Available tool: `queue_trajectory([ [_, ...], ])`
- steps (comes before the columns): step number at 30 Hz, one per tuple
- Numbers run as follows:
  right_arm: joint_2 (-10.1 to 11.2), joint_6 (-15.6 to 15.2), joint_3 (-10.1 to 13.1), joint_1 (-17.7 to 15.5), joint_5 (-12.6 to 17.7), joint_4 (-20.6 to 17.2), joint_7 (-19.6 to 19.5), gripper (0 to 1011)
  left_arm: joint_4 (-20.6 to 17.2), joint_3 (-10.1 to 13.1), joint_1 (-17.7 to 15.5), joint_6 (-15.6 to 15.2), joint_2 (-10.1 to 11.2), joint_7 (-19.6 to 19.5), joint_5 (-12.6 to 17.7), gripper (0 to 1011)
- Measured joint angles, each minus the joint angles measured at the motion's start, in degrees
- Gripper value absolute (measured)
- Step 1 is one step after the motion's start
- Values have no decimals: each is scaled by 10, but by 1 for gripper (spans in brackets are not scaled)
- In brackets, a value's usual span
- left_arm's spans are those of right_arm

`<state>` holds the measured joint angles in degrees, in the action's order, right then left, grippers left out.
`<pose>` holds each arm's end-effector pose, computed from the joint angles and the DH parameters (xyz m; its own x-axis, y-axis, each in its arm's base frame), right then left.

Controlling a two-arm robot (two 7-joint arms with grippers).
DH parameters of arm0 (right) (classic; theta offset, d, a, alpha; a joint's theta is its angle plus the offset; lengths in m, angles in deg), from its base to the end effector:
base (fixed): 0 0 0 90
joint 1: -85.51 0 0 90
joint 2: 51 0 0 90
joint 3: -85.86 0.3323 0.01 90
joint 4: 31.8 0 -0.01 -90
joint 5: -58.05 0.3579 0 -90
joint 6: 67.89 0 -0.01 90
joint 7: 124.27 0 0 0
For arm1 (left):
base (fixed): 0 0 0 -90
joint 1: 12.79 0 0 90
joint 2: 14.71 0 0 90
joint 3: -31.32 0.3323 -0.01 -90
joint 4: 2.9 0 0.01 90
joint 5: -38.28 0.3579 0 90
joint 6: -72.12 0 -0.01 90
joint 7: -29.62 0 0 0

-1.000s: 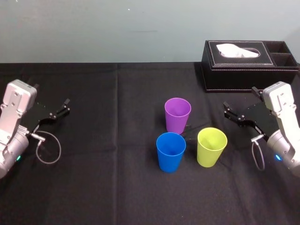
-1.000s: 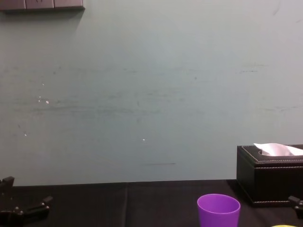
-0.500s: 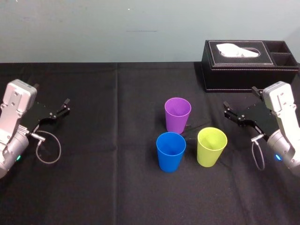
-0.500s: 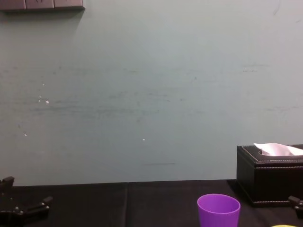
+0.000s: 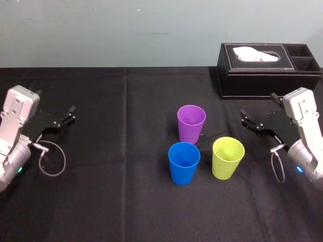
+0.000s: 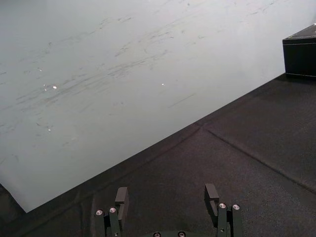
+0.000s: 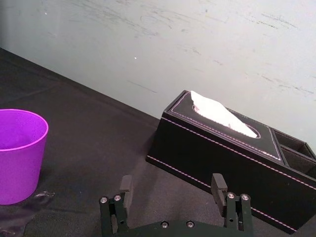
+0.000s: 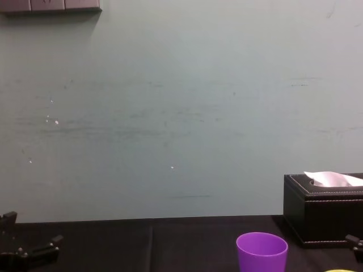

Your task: Stack the three plastic cups sequentially using one hand.

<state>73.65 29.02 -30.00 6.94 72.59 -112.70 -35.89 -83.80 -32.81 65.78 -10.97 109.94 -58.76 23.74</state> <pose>0.4114 -0.0938 -0.3458 0.2922 -0.8802 0.3739 0.9553 0.2873 -0.0702 0.4114 0.0937 -0.3458 0.2924 0.8802 0.3739 -0.9552 0.2874 0.0703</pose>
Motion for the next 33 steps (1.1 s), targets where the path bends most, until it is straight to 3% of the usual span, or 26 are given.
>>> queue_trajectory([
  [17,0,0,3,-2,0,-3,1,1003,0,0,0,0,0,0,0,1011],
  [28,16,-16,37,-41,16,-54,15,1003,0,0,0,0,0,0,0,1011],
  [33,35,-37,67,-72,46,-96,30,1003,0,0,0,0,0,0,0,1011],
])
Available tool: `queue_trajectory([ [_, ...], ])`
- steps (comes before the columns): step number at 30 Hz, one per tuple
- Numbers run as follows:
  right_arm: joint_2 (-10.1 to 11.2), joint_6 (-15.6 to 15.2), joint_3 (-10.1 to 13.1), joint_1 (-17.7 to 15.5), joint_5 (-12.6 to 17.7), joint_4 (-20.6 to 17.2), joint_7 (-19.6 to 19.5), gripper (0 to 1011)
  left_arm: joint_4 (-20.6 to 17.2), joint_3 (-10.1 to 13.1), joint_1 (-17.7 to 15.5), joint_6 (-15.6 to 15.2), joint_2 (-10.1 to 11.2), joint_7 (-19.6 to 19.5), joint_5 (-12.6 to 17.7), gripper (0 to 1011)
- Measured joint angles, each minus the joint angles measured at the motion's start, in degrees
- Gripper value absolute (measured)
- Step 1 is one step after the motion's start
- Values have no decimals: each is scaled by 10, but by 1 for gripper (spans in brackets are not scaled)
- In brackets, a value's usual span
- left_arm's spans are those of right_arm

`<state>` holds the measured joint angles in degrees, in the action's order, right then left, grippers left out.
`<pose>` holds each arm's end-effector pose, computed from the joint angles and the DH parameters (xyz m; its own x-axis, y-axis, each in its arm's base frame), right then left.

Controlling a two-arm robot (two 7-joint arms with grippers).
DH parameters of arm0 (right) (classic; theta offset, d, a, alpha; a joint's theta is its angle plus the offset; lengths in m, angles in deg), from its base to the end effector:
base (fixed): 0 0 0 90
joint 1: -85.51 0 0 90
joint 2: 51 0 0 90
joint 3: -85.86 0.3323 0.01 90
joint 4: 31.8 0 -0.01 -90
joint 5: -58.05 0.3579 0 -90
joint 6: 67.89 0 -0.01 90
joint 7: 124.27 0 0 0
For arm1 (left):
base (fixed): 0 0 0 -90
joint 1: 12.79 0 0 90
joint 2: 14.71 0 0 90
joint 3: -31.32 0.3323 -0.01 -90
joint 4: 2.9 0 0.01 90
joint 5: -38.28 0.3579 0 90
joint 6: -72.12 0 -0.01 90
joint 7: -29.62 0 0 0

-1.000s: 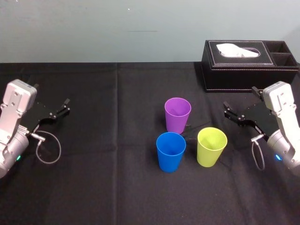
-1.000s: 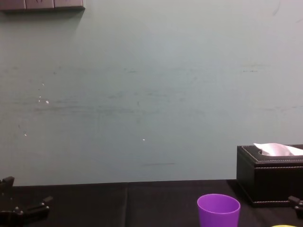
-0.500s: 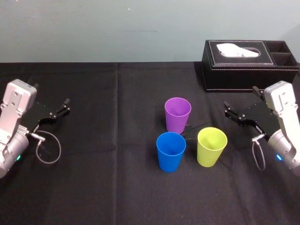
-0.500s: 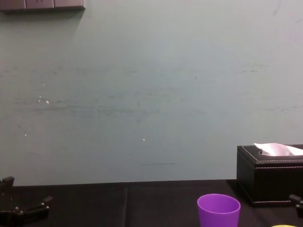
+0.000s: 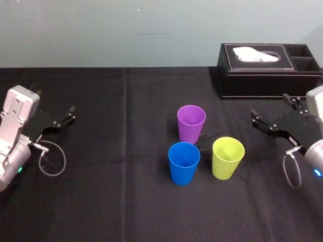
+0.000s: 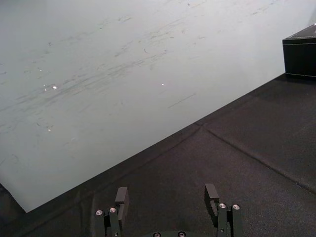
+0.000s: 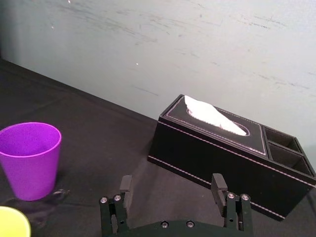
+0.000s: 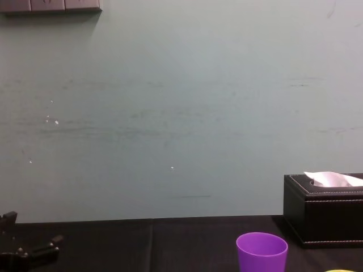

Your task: Stack the three plastic cups sequentially using one hand.

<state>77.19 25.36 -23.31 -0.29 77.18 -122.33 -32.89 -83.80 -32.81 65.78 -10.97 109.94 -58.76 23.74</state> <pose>0.3812 -0.1118 -0.3155 0.3137 -0.8961 0.3139 0.9492 0.3042 -0.0801 0.4114 0.0937 -0.3458 0.2924 0.8802 0.3739 -0.9552 0.2874 0.0703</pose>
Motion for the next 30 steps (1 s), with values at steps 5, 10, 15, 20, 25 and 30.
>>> queue_trajectory([
  [5,24,-21,27,-29,31,-40,25,1003,0,0,0,0,0,0,0,1011],
  [10,48,-39,54,-59,65,-78,59,1002,0,0,0,0,0,0,0,1012],
  [15,64,-47,78,-85,92,-105,86,1003,0,0,0,0,0,0,0,1011],
  [20,80,-53,105,-116,124,-129,120,1003,0,0,0,0,0,0,0,1011],
  [25,89,-61,128,-144,157,-147,155,1003,0,0,0,0,0,0,0,1011],
  [30,91,-69,141,-166,172,-160,176,1003,0,0,0,0,0,0,0,1011],
])
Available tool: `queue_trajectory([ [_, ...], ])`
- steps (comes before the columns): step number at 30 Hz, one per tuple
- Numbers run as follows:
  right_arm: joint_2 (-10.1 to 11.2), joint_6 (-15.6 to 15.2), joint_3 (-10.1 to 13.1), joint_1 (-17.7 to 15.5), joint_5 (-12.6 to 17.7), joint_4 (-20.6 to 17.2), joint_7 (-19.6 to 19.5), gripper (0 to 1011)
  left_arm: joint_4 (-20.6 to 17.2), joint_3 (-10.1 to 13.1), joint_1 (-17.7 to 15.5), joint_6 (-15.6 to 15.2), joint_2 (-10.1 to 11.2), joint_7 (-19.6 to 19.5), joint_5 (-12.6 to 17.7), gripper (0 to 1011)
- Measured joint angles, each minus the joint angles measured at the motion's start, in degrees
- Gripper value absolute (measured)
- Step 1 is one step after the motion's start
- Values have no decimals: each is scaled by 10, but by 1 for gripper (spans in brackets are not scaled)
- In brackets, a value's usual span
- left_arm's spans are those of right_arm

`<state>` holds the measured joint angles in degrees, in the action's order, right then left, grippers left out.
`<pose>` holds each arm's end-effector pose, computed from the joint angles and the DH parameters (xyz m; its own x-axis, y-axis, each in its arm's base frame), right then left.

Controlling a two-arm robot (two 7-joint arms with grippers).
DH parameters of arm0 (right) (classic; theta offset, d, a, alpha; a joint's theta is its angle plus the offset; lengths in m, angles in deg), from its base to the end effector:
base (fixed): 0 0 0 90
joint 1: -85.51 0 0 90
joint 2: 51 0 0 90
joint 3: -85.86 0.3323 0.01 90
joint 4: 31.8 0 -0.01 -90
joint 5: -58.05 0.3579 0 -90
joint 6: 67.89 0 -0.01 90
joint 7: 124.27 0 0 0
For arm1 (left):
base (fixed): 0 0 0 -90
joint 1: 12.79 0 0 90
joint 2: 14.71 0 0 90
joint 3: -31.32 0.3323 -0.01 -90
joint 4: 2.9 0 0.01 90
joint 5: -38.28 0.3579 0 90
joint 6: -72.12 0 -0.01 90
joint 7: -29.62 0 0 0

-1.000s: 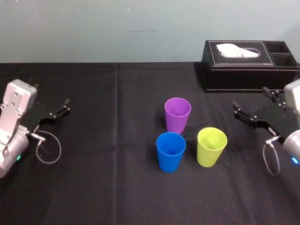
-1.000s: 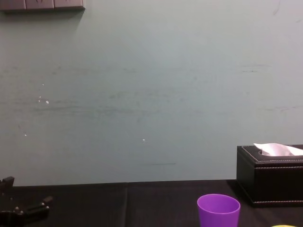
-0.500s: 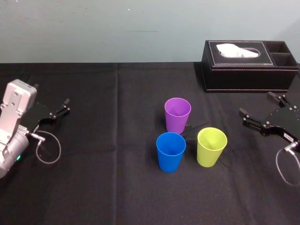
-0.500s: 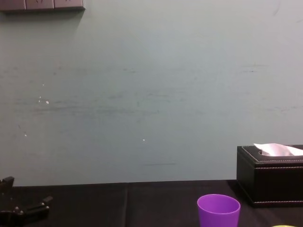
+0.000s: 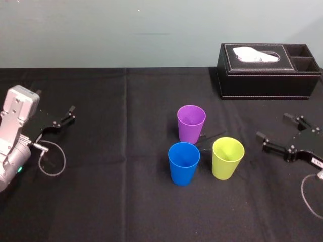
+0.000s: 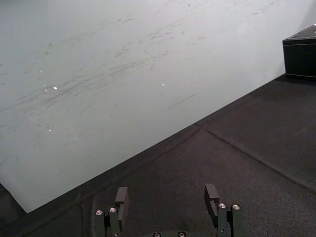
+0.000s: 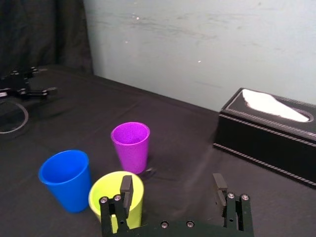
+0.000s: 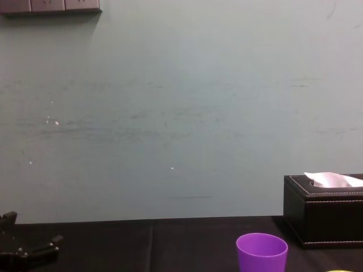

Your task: Stack the three plastic cups sequentially using one hand.

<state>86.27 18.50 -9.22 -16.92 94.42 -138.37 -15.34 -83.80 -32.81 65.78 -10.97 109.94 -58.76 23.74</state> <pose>0.3157 -0.1522 -0.2592 0.5709 -0.8167 0.0838 0.8152 0.5518 -0.1761 0.4114 0.0937 -0.3458 0.2924 0.8802 0.3739 -0.9552 0.2874 0.0703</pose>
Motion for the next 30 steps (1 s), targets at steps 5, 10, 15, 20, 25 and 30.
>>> queue_trajectory([
  [5,2,-4,0,-14,-5,-8,11,1003,0,0,0,0,0,0,0,1011],
  [10,2,-9,-7,-19,-21,-11,16,1003,0,0,0,0,0,0,0,1011],
  [15,-1,-17,-17,-18,-38,-12,19,1003,0,0,0,0,0,0,0,1011],
  [20,-6,-27,-25,-12,-46,-5,30,1003,0,0,0,0,0,0,0,1011],
  [25,-16,-36,-34,-4,-49,7,44,1003,0,0,0,0,0,0,0,1011],
  [30,-23,-39,-43,1,-55,16,54,1003,0,0,0,0,0,0,0,1012],
])
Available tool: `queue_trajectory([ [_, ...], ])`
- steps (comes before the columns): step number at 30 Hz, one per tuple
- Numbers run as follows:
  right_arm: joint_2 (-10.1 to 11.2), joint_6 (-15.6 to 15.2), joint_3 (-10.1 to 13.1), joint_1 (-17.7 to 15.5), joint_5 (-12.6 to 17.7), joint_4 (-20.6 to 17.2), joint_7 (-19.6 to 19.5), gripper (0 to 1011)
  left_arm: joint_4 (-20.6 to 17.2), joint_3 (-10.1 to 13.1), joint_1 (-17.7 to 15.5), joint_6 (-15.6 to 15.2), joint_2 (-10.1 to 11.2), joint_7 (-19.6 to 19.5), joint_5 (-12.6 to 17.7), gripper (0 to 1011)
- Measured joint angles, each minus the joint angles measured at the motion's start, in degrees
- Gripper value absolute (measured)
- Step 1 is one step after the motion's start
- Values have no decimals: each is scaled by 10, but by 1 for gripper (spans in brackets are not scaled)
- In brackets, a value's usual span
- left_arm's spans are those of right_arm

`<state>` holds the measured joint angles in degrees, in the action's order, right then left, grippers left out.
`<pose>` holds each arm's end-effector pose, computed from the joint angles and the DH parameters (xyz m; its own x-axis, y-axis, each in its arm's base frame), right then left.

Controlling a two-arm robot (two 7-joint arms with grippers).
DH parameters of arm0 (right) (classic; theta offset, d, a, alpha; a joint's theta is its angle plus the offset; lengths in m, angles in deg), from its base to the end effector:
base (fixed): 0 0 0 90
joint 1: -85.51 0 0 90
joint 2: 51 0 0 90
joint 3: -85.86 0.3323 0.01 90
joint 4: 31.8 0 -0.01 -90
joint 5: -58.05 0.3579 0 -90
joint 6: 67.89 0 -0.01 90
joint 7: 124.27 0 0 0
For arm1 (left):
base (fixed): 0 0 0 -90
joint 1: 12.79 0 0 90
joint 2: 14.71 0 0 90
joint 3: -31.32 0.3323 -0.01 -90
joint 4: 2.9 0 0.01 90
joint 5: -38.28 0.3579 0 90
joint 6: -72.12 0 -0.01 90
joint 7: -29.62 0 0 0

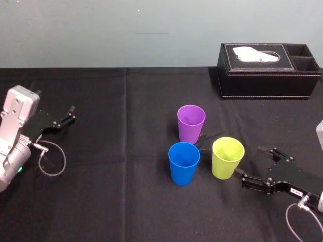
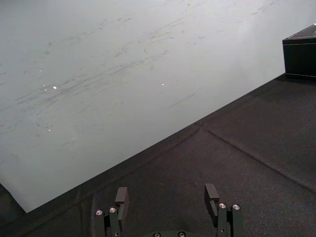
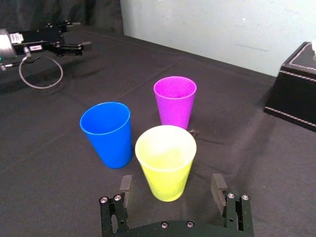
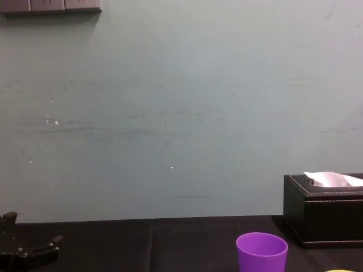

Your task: Stack the three plastic cups sequentially using one hand.

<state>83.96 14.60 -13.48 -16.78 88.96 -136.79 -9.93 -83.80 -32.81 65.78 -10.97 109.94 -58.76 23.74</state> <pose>0.3084 -0.1324 -0.2904 0.6685 -0.7422 0.0473 0.7171 0.6264 -0.3055 0.4114 0.0937 -0.3458 0.2924 0.8802 0.3739 -0.9552 0.2874 0.0703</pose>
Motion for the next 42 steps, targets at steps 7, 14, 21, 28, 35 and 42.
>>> queue_trajectory([
  [7,-7,-1,-12,5,-11,5,6,1003,0,0,0,0,0,0,0,1011],
  [14,-15,-3,-20,9,-21,9,6,1003,0,0,0,0,0,0,0,1011],
  [21,-23,-2,-25,14,-31,16,6,1003,0,0,0,0,0,0,0,1011],
  [28,-32,0,-33,23,-42,22,6,1003,0,0,0,0,0,0,0,1012],
  [35,-41,2,-42,35,-54,30,7,1003,0,0,0,0,0,0,0,1011],
  [42,-50,3,-49,46,-65,39,7,1003,0,0,0,0,0,0,0,1011],
])
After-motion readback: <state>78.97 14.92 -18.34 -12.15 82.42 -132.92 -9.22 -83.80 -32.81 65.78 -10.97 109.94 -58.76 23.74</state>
